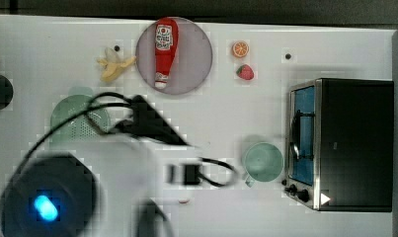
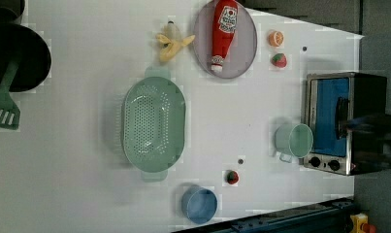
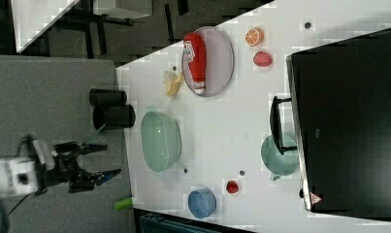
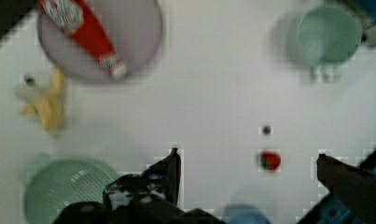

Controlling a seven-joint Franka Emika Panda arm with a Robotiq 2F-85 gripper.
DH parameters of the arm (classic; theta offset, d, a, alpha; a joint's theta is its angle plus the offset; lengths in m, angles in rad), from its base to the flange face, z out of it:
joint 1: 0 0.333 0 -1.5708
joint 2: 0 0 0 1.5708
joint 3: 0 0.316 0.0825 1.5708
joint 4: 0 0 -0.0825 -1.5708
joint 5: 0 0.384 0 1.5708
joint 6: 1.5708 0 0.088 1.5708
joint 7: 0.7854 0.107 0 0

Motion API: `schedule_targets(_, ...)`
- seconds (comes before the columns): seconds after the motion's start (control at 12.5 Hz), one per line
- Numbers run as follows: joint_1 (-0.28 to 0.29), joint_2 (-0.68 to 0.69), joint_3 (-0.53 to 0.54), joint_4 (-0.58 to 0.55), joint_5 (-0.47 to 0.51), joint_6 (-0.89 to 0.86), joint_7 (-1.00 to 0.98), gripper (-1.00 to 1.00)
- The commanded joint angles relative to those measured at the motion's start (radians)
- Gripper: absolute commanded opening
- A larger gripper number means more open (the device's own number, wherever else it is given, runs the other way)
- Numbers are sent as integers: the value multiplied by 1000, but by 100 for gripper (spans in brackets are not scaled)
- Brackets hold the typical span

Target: Drag strainer left to right.

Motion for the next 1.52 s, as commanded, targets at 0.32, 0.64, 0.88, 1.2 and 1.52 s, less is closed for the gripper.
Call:
schedule_targets(0.32,47,236,254,-39,-16,229,617,100)
schedule_targets(0.64,54,429,328,-94,-20,466,888,100)
schedule_targets(0.88,64,553,325,-150,-22,658,1032,100)
schedule_targets(1.2,86,691,287,-162,-60,838,1076,100)
schedule_targets(1.52,162,778,163,-145,-83,927,1077,100)
